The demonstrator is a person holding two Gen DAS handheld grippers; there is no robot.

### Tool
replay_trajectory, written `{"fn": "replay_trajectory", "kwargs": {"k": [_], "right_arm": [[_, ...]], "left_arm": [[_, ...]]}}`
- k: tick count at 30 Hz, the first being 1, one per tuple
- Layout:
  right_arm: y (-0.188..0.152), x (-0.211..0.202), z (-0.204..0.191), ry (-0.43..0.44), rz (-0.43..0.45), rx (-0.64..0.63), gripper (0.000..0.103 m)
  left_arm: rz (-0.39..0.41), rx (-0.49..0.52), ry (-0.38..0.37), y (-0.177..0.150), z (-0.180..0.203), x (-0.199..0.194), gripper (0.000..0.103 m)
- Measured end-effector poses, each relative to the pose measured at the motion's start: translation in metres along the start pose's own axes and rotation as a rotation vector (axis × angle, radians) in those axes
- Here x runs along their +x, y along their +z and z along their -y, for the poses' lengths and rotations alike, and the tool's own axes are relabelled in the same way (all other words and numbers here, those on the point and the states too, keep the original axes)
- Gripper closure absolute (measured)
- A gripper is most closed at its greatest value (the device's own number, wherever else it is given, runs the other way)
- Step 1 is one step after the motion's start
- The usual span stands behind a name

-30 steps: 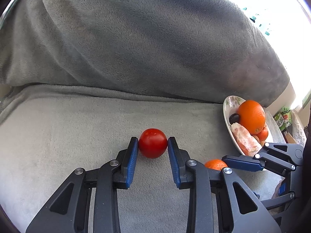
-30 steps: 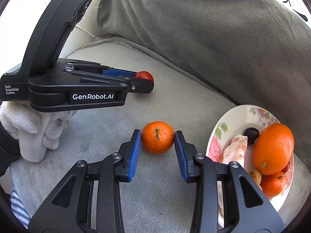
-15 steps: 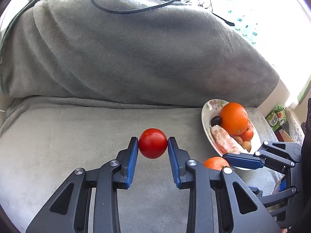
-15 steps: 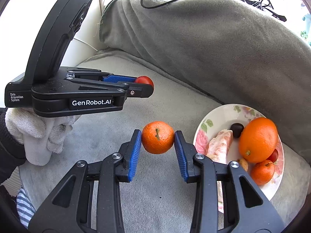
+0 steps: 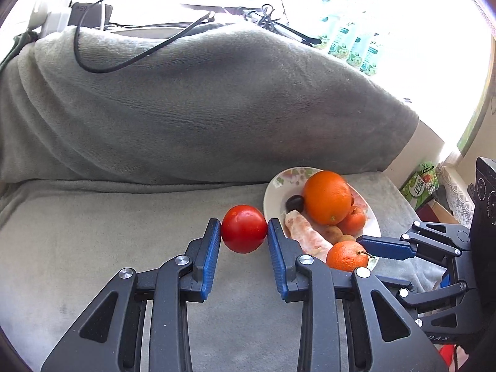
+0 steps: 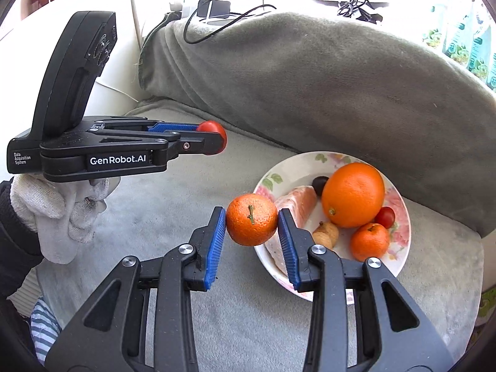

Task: Organize fruits
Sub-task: 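Carry the tomato and tangerine onto the plate and open both grippers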

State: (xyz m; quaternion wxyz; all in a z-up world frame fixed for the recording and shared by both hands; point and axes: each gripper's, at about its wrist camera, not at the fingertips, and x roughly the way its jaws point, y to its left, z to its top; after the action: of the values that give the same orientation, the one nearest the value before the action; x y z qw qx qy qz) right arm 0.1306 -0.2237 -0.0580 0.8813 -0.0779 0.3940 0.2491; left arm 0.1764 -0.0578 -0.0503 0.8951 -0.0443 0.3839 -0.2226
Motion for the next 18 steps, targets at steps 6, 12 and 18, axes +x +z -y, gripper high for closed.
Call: {"fn": "replay_trajectory", "kwargs": {"k": [6, 12, 18], "right_arm": [[-0.004, -0.009, 0.021, -0.033, 0.011, 0.034, 0.066], [-0.007, -0.013, 0.039, -0.058, 0.012, 0.066, 0.066], [-0.012, -0.014, 0.055, -0.079, 0.01, 0.093, 0.066]], "left_arm": [[-0.004, 0.023, -0.028, 0.004, 0.021, 0.007, 0.074], [-0.015, 0.044, -0.055, 0.007, 0.038, 0.013, 0.074], [-0.03, 0.057, -0.081, 0.007, 0.052, 0.02, 0.074]]}}
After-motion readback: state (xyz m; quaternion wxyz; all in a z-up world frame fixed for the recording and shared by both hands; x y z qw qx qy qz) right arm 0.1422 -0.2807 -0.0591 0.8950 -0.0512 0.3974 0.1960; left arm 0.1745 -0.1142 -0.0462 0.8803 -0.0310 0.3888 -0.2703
